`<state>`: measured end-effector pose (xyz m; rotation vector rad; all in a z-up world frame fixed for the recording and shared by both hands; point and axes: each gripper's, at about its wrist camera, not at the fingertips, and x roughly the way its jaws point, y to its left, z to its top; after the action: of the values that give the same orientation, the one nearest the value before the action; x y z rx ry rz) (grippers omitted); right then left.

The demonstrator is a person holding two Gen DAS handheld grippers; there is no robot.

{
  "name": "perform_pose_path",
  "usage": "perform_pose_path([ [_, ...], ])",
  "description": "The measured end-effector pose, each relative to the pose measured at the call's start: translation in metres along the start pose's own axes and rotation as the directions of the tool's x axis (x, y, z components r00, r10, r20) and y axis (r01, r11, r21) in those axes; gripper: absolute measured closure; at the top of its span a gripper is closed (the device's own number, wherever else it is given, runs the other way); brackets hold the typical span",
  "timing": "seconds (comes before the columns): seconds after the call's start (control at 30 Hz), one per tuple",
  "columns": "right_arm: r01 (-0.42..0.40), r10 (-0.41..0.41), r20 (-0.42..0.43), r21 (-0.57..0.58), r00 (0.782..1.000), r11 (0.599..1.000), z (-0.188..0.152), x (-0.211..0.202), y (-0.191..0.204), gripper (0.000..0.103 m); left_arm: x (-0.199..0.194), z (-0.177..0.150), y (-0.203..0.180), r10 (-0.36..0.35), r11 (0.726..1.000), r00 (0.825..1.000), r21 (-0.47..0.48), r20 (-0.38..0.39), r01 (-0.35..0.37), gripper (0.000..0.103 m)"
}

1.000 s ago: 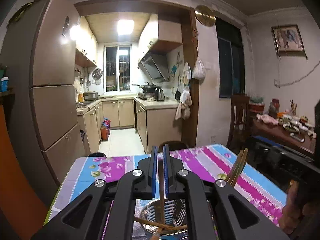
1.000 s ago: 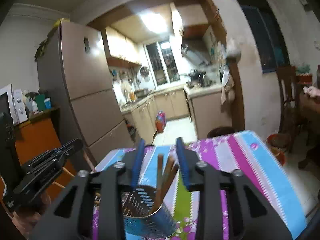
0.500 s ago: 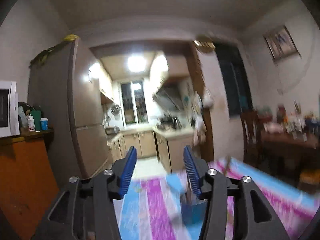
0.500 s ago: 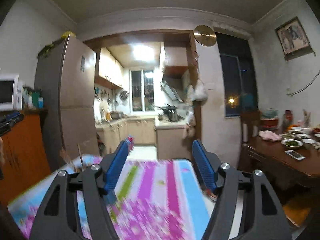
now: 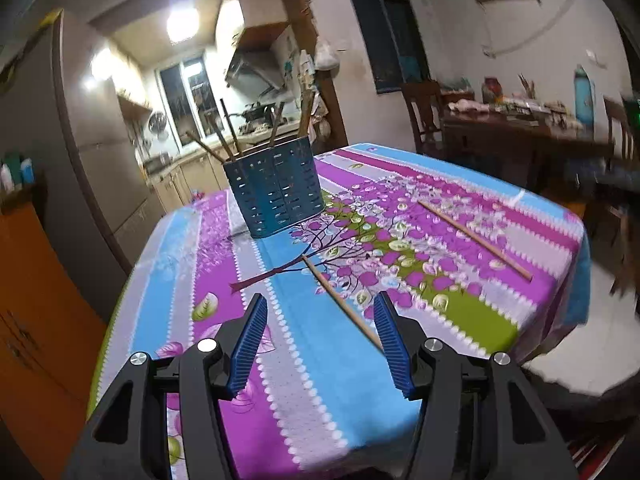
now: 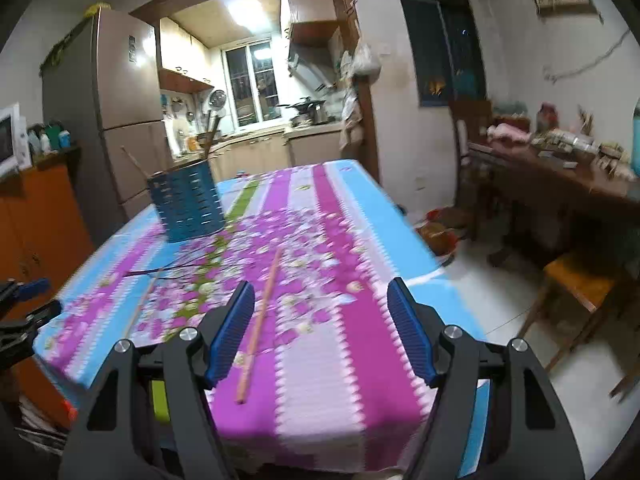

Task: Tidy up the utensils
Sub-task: 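Move both open tools back over the last chopsticks on the tablecloth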

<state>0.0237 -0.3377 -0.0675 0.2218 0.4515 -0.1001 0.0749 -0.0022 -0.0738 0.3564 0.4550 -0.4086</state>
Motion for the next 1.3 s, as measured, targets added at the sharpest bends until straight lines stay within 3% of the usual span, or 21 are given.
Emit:
perform_pose_path([
  [0.17,-0.106,0.108,0.100,-0.029,0.989,0.994,0.030,-0.005,0.022,0.037,0.014,0.013,0.014,-0.016,0.994,0.999,-0.112,-0.038,0.012,0.046],
  [0.3,-0.196,0.201,0.114,-0.058,0.973,0.979,0.052,-0.001,0.039,0.037,0.022,0.009,0.024,0.001,0.980,0.998,-0.198,-0.059,-0.013,0.046],
  [0.43,-0.117,0.134,0.121,-0.138,0.984,0.984,0.051,0.001,0.055,0.037,0.019,-0.008,0.031,-0.029,0.966,0.997,-0.259,-0.067,0.011,0.048],
  [0.6,-0.007,0.024,0.073,-0.221,0.997,0.975,0.014,0.005,0.066,0.039,0.020,-0.031,0.020,-0.102,0.972,0.989,-0.224,-0.110,0.075,0.069],
  [0.73,0.049,-0.039,0.040,-0.289,0.998,0.956,-0.016,0.006,0.074,0.040,0.020,-0.041,-0.001,-0.131,0.971,0.983,-0.216,-0.126,0.101,0.069],
  [0.83,0.088,-0.072,0.056,-0.353,0.996,0.932,-0.035,0.002,0.080,0.040,0.016,-0.045,-0.029,-0.103,0.986,0.989,-0.139,-0.107,0.088,0.068],
  [0.9,0.114,-0.094,0.070,-0.389,0.993,0.914,-0.047,0.000,0.083,0.040,0.013,-0.045,-0.045,-0.124,0.989,0.988,-0.091,-0.094,0.115,0.065],
  [1.0,0.101,-0.091,0.043,-0.388,0.995,0.916,-0.059,0.003,0.078,0.041,0.018,-0.046,-0.054,-0.111,0.991,0.988,-0.089,-0.103,0.102,0.063],
  [1.17,0.046,-0.060,-0.035,-0.316,0.998,0.948,-0.074,0.014,0.066,0.066,0.033,-0.051,-0.066,-0.045,0.997,0.989,-0.061,-0.143,0.037,0.063],
  [1.3,0.024,-0.042,-0.057,-0.280,0.997,0.960,-0.081,0.018,0.063,0.069,0.034,-0.054,-0.059,0.011,0.997,0.987,-0.067,-0.159,-0.022,0.071],
])
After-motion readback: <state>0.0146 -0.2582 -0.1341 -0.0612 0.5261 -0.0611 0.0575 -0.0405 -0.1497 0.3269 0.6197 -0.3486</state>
